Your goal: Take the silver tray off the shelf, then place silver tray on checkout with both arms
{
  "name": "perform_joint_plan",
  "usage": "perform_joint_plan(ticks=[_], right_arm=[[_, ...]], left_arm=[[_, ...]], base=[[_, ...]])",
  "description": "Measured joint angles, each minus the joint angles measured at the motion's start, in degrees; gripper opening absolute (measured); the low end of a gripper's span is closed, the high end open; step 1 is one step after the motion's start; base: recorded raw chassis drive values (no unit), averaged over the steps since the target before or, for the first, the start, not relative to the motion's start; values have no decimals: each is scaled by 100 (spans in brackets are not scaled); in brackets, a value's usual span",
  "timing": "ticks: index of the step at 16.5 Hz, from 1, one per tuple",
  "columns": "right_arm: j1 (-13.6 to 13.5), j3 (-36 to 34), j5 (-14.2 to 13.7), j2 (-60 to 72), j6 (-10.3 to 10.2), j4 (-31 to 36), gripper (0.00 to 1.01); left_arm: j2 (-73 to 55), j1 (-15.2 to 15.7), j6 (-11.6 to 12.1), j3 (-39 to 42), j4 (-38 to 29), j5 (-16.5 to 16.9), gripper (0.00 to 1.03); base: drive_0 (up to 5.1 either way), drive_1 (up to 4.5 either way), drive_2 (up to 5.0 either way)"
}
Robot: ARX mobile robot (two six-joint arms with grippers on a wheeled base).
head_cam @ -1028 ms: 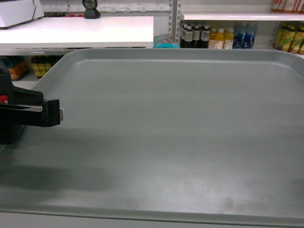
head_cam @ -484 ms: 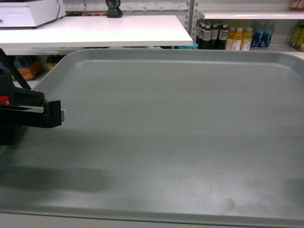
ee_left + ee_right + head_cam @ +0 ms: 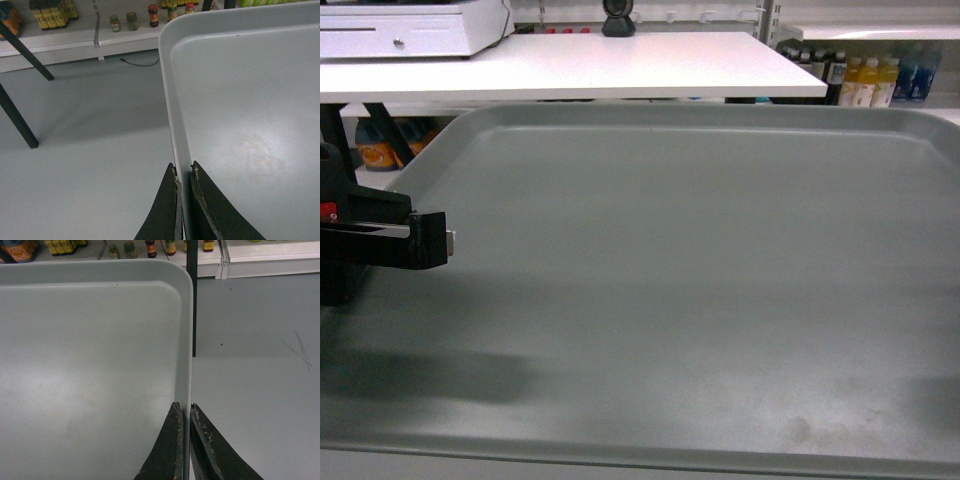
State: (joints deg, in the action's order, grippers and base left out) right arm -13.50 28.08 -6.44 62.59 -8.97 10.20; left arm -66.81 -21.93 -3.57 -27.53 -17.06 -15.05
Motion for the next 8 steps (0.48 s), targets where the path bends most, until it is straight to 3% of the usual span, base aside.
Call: perform_joint_plan(ticks=[5, 8], right_arm=[[0, 0, 0, -7, 0, 2, 2], [-9, 0, 33, -4, -2, 33, 2]], left_arm=[[0, 0, 0, 0, -7, 2, 4], [0, 22, 17, 0, 4, 17, 4]], base=[[-495, 250, 250], [0, 0, 0]])
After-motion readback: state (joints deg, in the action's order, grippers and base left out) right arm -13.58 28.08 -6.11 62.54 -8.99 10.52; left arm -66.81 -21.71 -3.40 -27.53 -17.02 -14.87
